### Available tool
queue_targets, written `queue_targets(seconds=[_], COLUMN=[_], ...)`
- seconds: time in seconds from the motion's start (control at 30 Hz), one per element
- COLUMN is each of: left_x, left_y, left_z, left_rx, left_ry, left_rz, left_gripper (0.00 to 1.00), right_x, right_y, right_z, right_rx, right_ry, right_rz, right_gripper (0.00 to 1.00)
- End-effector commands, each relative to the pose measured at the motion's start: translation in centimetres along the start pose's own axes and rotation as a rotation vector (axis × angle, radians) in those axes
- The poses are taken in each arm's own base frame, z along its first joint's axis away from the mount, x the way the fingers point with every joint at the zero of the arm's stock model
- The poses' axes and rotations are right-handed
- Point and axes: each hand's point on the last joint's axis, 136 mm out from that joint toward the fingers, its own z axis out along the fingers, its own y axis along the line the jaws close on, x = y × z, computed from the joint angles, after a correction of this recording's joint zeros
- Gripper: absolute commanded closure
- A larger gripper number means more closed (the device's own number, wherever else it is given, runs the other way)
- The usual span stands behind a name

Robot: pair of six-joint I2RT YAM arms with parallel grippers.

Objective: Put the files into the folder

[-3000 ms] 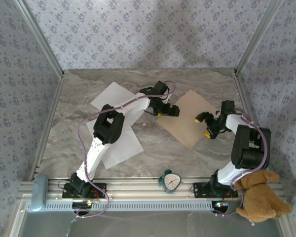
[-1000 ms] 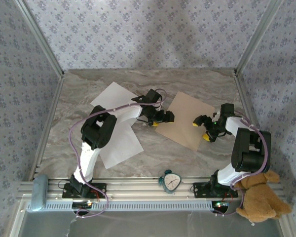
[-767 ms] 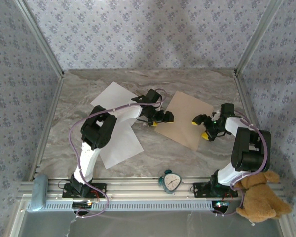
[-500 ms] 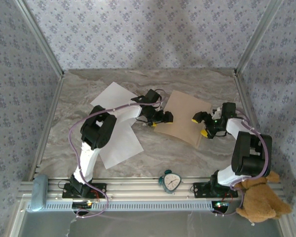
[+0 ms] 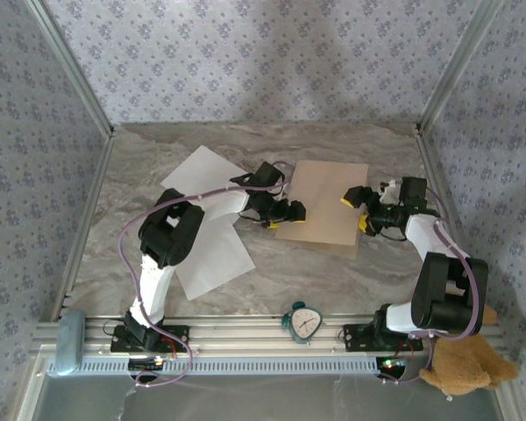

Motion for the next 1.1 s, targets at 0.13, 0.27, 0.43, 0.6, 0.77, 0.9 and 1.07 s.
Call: queue_targets(seconds=[0.13, 0.27, 0.43, 0.6, 0.77, 0.9, 1.07], left_x=[1.2, 2.0, 3.0, 3.5, 3.3, 3.1, 2.7], left_y=[-3.7, -5.1, -6.4, -6.0, -6.1, -7.2, -8.7], left_z=[-1.1, -0.5, 0.1, -1.0, -4.2, -6.7, -9.5], left_rx=[0.094, 0.113, 0.121, 0.046, -0.005, 0.015, 0.055], left_ry=[0.01, 0.018, 0.02, -0.003, -0.081, -0.177, -0.263], left_rz=[0.046, 0.064, 0.082, 0.117, 0.205, 0.271, 0.28], left_gripper=[0.16, 0.15, 0.12, 0.01, 0.0, 0.01, 0.01], right_x=[0.2, 0.3, 0.3, 0.3, 0.4, 0.6, 1.3], right_y=[3.0, 4.2, 5.7, 6.8, 8.3, 10.1, 12.2], right_z=[-1.4, -2.0, -3.0, -4.1, -4.8, -5.2, -5.0], right_rx=[-0.085, -0.108, -0.131, -0.14, -0.181, -0.228, -0.273], right_ry=[-0.009, -0.016, -0.029, -0.042, -0.05, -0.059, -0.039], right_rz=[-0.024, -0.042, -0.072, -0.103, -0.118, -0.147, -0.17], right_gripper=[0.08, 0.08, 0.07, 0.06, 0.06, 0.04, 0.04])
